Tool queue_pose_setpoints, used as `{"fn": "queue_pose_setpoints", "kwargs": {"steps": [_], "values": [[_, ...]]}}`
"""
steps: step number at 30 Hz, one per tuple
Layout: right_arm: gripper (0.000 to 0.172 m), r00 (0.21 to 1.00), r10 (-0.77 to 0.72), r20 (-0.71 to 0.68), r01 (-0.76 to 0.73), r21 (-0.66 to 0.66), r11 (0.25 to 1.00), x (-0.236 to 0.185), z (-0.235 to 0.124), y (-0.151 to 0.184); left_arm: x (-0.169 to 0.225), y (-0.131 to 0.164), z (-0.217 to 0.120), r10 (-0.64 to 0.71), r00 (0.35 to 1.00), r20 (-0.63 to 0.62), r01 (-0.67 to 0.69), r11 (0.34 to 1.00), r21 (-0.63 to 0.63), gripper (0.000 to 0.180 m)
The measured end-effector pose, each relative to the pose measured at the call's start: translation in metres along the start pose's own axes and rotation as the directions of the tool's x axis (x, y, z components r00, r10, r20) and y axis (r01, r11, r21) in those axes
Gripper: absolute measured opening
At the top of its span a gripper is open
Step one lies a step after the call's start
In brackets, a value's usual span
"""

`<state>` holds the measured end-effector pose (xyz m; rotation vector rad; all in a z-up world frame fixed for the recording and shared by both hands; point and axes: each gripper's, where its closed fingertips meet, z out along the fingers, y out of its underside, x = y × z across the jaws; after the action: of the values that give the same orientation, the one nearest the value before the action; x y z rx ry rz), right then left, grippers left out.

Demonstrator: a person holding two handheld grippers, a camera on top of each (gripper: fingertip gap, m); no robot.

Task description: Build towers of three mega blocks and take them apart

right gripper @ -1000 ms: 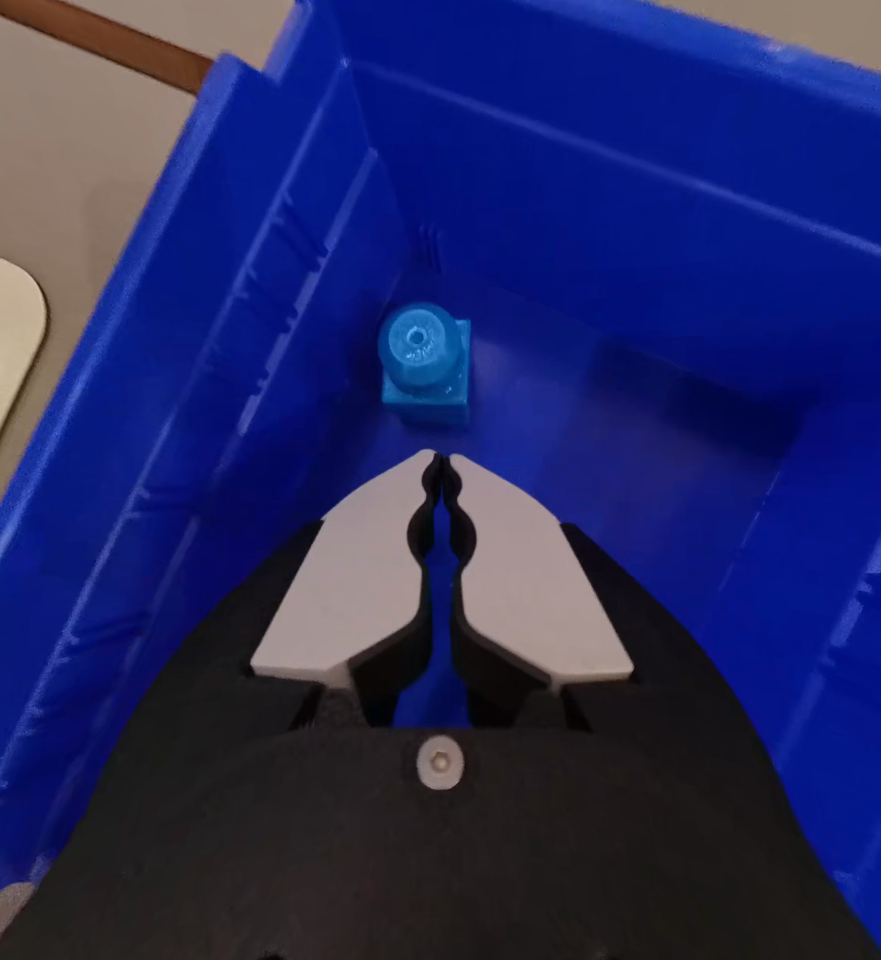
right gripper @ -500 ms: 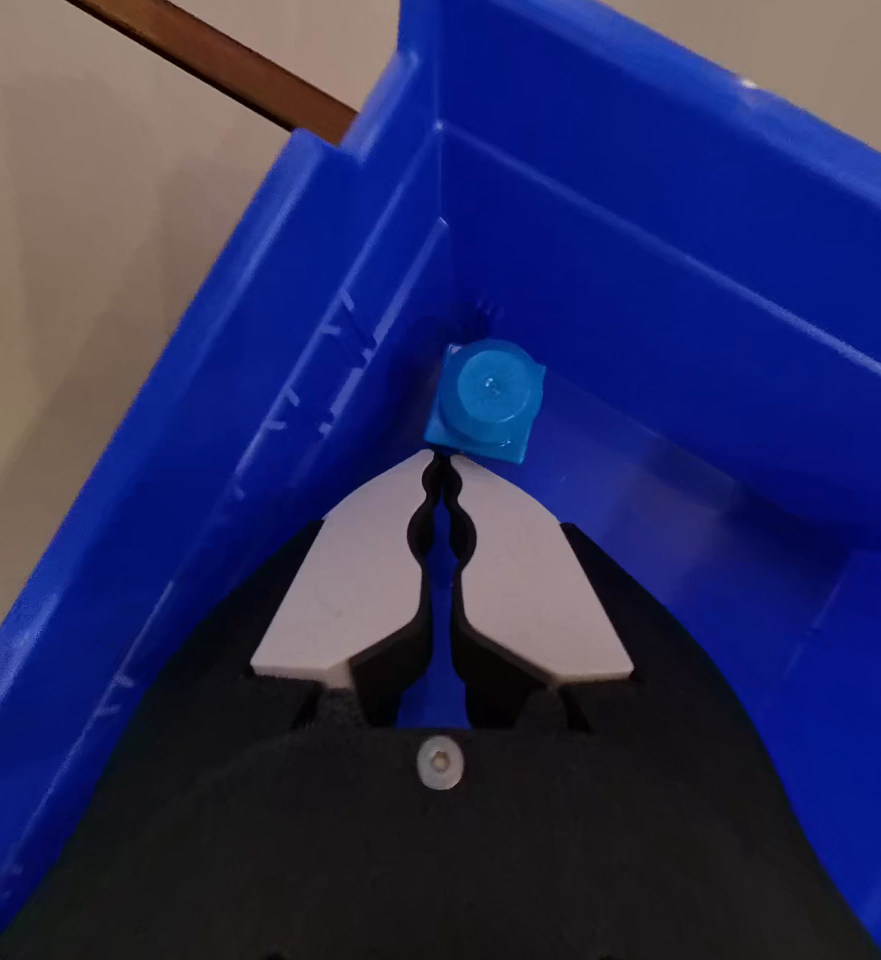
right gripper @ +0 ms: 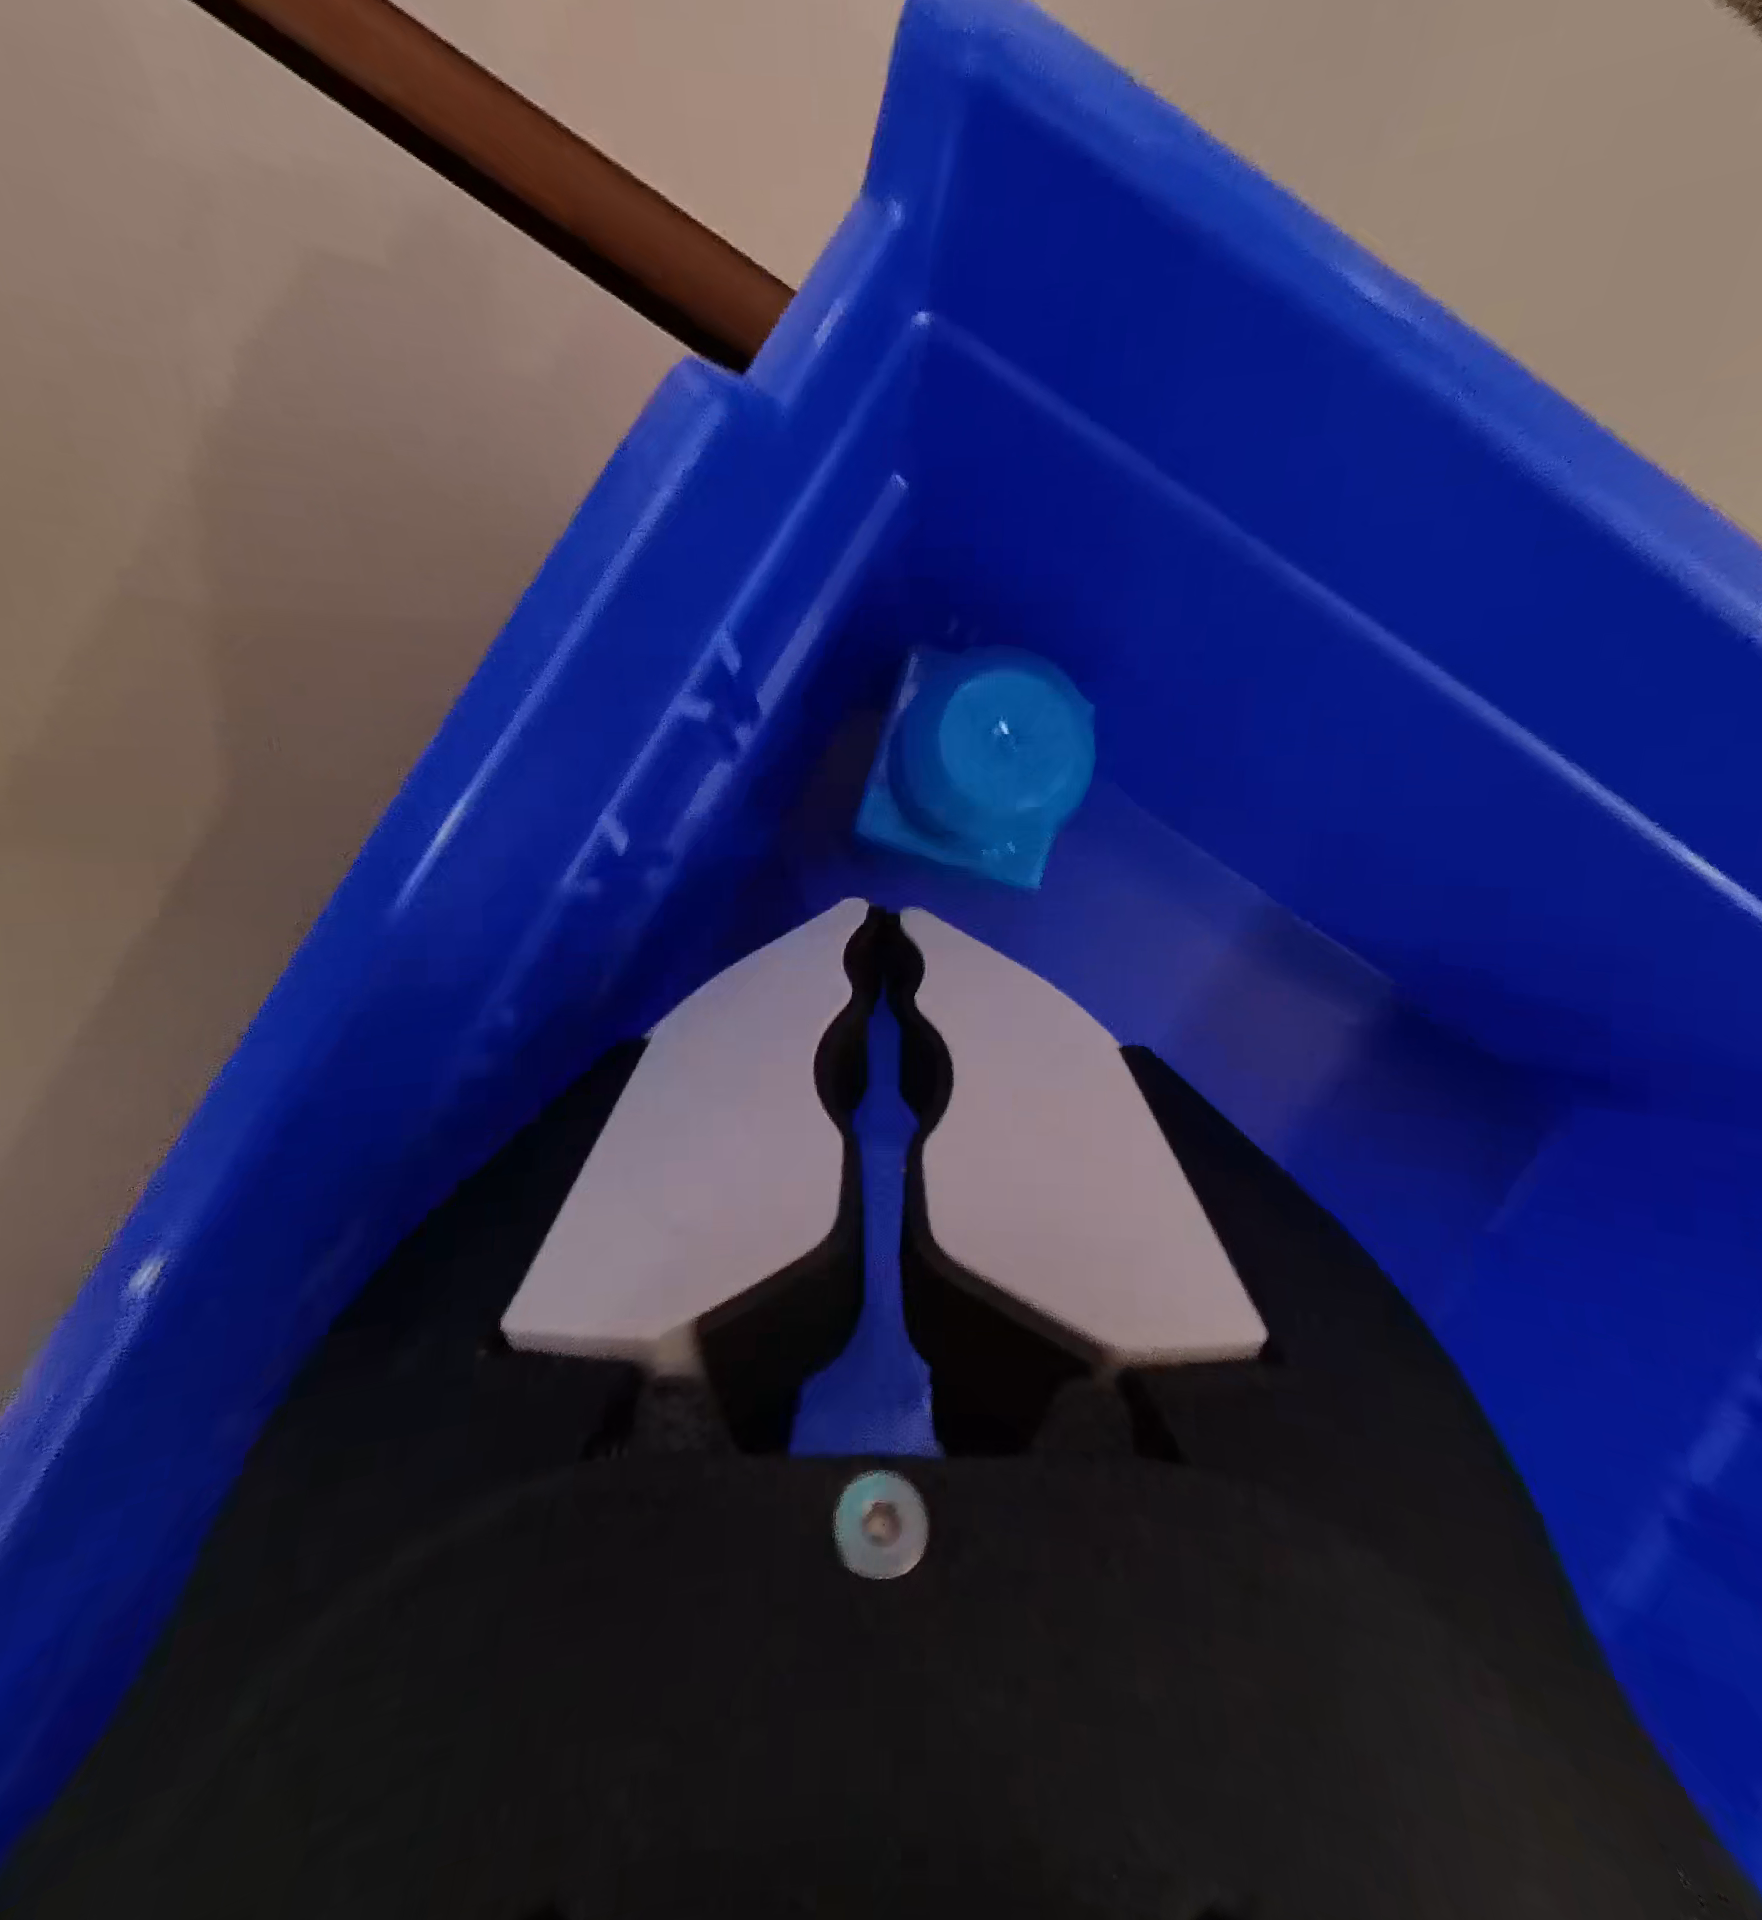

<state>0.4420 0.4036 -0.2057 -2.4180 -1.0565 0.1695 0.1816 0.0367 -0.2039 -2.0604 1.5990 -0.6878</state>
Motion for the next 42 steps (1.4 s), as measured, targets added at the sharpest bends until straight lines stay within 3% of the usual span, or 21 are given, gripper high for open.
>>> {"fn": "queue_pose_setpoints", "kwargs": {"steps": [5, 7, 10, 12, 14, 18, 22, 24, 33, 38, 40, 42], "values": [[0.0, 0.995, 0.006, -0.103, 0.011, 0.161, 0.987, 0.0, -0.078, -0.006, 0.0, -0.004, -0.003, -0.006, 1.0, 0.0, 0.006, 1.0, 0.025, 0.039], [0.0, 0.986, -0.058, -0.154, 0.1, 0.279, 0.955, -0.019, -0.126, -0.014, 0.0, -0.006, -0.004, -0.003, 1.0, 0.006, 0.003, 0.999, 0.032, 0.039], [0.001, 0.962, -0.252, -0.101, 0.27, 0.467, 0.842, -0.1, -0.192, -0.026, 0.002, -0.012, -0.007, 0.0, 1.0, 0.006, -0.001, 0.999, 0.053, 0.039], [0.002, 0.927, -0.376, -0.013, 0.329, 0.512, 0.793, -0.167, -0.211, -0.022, 0.003, -0.015, -0.008, 0.001, 1.0, 0.006, -0.001, 0.998, 0.061, 0.039], [0.002, 0.853, -0.511, 0.102, 0.374, 0.564, 0.736, -0.239, -0.214, -0.017, 0.004, -0.018, -0.009, 0.005, 1.0, 0.012, -0.006, 0.998, 0.068, 0.039], [0.016, 0.693, -0.629, 0.353, 0.358, 0.589, 0.724, -0.345, -0.188, -0.002, 0.007, -0.021, -0.011, 0.013, 1.0, 0.021, -0.014, 0.997, 0.073, 0.039], [0.047, 0.626, -0.648, 0.433, 0.364, 0.573, 0.734, -0.398, -0.153, 0.0, 0.01, -0.021, -0.013, 0.009, 1.0, 0.021, -0.011, 0.997, 0.076, 0.039], [0.05, 0.588, -0.671, 0.451, 0.38, 0.579, 0.722, -0.417, -0.145, 0.001, 0.01, -0.02, -0.012, 0.009, 1.0, 0.023, -0.011, 0.998, 0.067, 0.039], [0.036, 0.536, -0.704, 0.467, 0.438, 0.559, 0.704, -0.451, -0.129, 0.005, 0.013, -0.015, -0.004, 0.015, 1.0, 0.019, -0.016, 1.0, 0.027, 0.039], [0.036, 0.542, -0.684, 0.488, 0.292, 0.654, 0.698, -0.445, -0.148, -0.009, 0.01, -0.032, -0.018, 0.007, 1.0, 0.009, -0.009, 0.987, 0.163, 0.043], [0.036, 0.539, -0.668, 0.513, 0.17, 0.711, 0.683, -0.438, -0.163, -0.019, 0.003, -0.035, -0.022, -0.008, 1.0, 0.03, 0.002, 0.977, 0.212, 0.064], [0.036, 0.553, -0.662, 0.506, 0.109, 0.744, 0.66, -0.431, -0.17, -0.024, 0.01, -0.048, -0.03, -0.022, 0.998, -0.053, 0.039, 0.943, 0.329, 0.065]]}}
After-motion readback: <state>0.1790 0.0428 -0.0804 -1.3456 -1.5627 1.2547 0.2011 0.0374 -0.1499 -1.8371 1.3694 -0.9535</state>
